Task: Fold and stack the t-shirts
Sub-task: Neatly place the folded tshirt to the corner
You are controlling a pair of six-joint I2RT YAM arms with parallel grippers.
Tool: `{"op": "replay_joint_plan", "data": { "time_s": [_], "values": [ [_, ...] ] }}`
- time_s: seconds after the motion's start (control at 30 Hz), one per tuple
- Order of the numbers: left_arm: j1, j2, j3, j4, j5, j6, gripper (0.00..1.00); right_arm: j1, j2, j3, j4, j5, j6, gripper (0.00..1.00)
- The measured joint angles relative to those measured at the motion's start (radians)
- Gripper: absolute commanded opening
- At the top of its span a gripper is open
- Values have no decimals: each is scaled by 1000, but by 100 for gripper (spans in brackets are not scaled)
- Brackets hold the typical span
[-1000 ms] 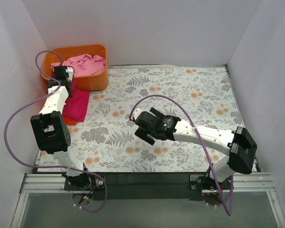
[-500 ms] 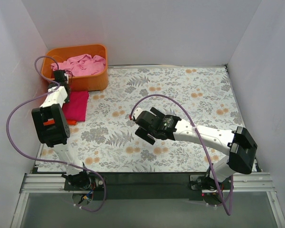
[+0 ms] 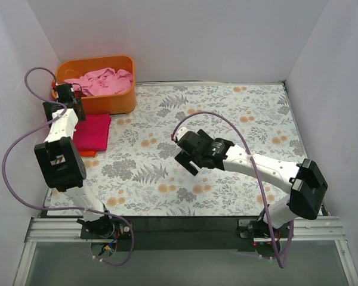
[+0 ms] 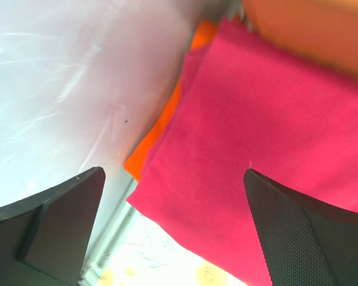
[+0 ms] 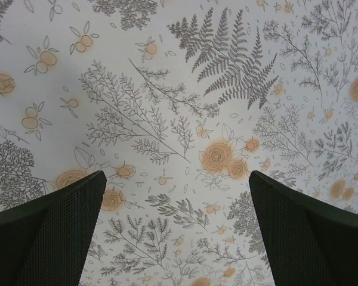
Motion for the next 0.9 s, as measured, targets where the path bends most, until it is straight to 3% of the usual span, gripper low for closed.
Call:
{"op": "replay_joint_plan", "data": {
  "time_s": [0.1, 0.27, 0.57, 0.67, 0.8, 0.9],
  "values": [
    [10, -79, -4, -6, 61, -91, 98, -61, -40, -29, 10, -11, 34, 93],
    [12, -338, -80, 1, 274, -269, 98, -216, -156, -89, 29, -27, 98, 93],
    [9, -744, -143, 8, 649, -506, 98, -534, -461, -167, 51, -60, 192, 98],
    [-2, -879, -201, -7, 742, -566, 98, -590, -553, -178, 52, -52, 197, 98],
    [-56, -1024, -221, -90, 785, -594, 98, -601, -678, -180, 54, -32, 194, 98],
    [-168, -1118, -216, -175, 719, -586, 98, -601, -764, -180, 54, -16, 193, 98]
  ]
}}
